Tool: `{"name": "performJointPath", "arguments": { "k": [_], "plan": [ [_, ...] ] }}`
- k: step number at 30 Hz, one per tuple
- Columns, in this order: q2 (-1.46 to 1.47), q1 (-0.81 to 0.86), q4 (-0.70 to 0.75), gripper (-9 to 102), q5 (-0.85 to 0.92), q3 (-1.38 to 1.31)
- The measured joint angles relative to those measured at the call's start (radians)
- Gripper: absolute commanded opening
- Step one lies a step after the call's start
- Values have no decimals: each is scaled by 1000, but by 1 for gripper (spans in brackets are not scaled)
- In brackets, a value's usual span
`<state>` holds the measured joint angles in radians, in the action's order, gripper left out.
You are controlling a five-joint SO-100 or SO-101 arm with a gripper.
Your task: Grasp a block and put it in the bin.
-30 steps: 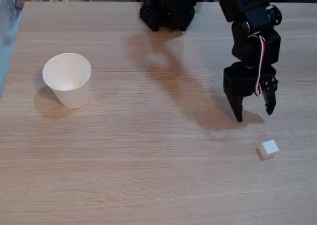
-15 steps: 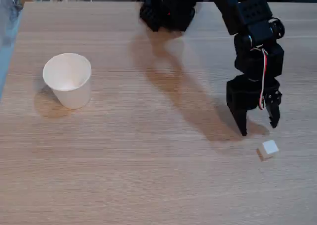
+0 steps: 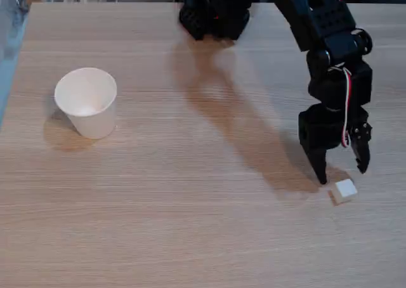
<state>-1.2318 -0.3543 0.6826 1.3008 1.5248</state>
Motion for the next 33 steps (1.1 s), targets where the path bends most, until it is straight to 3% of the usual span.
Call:
{"name": "performJointPath", "arguments": {
  "k": [33],
  "plan": [
    [173,11,-15,32,-40,-202]
  ]
}}
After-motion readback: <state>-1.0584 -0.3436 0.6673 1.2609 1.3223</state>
